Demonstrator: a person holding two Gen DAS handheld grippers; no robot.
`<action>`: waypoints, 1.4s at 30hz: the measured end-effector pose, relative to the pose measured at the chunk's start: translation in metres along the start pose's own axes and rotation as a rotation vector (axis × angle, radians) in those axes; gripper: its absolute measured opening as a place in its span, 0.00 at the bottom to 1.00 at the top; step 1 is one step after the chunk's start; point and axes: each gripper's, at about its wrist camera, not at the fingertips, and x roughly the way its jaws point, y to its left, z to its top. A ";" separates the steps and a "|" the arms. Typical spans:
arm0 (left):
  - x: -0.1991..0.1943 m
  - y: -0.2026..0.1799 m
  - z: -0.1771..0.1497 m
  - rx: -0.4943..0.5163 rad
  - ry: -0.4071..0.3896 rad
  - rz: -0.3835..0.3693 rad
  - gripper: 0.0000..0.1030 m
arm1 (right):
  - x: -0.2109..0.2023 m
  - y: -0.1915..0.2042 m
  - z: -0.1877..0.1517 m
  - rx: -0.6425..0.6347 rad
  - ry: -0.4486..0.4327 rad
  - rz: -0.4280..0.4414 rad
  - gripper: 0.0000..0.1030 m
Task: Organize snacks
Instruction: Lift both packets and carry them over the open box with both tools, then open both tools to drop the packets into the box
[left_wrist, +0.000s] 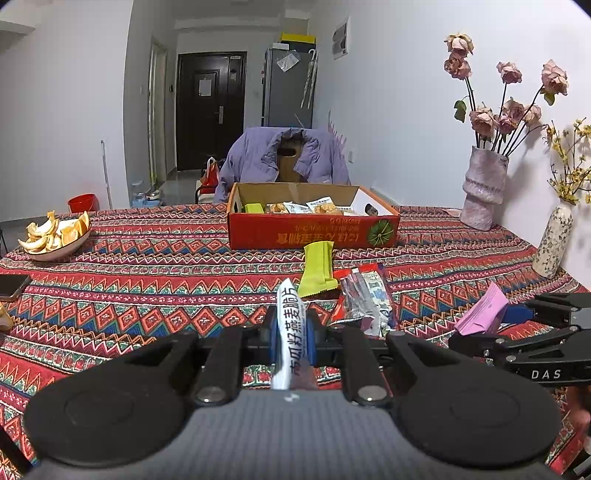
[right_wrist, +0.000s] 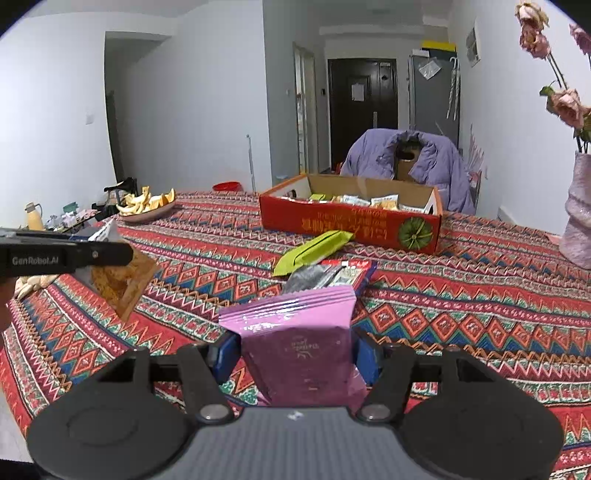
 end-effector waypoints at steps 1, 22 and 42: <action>0.000 0.000 0.001 -0.002 -0.001 -0.003 0.15 | 0.000 -0.001 0.001 0.001 -0.002 0.001 0.60; 0.183 0.006 0.168 0.042 0.087 -0.092 0.15 | 0.102 -0.112 0.170 0.128 -0.075 0.118 0.60; 0.458 -0.008 0.212 -0.187 0.361 -0.153 0.61 | 0.403 -0.241 0.251 0.390 0.266 -0.116 0.75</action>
